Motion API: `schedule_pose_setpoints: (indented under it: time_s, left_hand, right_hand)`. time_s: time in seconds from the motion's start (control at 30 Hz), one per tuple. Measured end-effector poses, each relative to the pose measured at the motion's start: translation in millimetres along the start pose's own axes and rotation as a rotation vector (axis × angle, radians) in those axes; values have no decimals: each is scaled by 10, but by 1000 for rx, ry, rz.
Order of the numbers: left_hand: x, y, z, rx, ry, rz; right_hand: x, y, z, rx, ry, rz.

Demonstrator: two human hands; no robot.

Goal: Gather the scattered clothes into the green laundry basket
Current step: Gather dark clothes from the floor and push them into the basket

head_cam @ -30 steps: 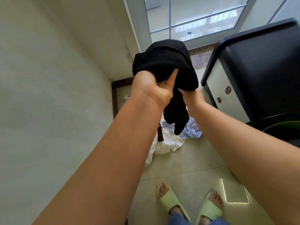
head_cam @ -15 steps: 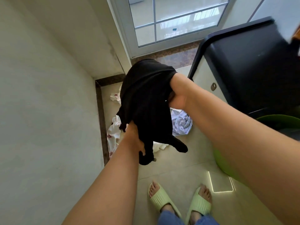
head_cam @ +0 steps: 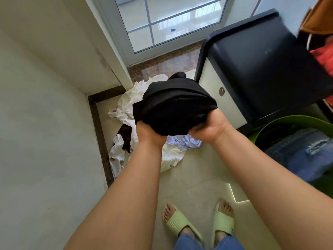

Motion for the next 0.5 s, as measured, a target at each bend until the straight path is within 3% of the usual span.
schedule_pose_setpoints:
  time_s: [0.1,0.17,0.3,0.43,0.5]
  left_hand:
    - [113,263,-83,22,51,89]
    - [72,498,-257,59,148,166]
    - [-142,1213,-693,188,327,365]
    - [-356,2110,-1182,265,470,552]
    - [-385,2481,-1277,354,462,635]
  right_hand:
    - [-59,314,533,-21,-228,113]
    - [-163,381,921,-40,-379,91]
    - [-491,363,1359,0,-286,124]
    - [-1038,630,1840,204,-316,387]
    - [-1280,772,2159,320,-340,499]
Point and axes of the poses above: each hand's wrist, its own x-axis towards the middle knuckle, its own z-axis out of the back of the hand, y = z × x, the point moved 9 cm from there along x, towards the middle knuckle, and after that the axes turned 10 degrees about y, right-handed, at the moved point
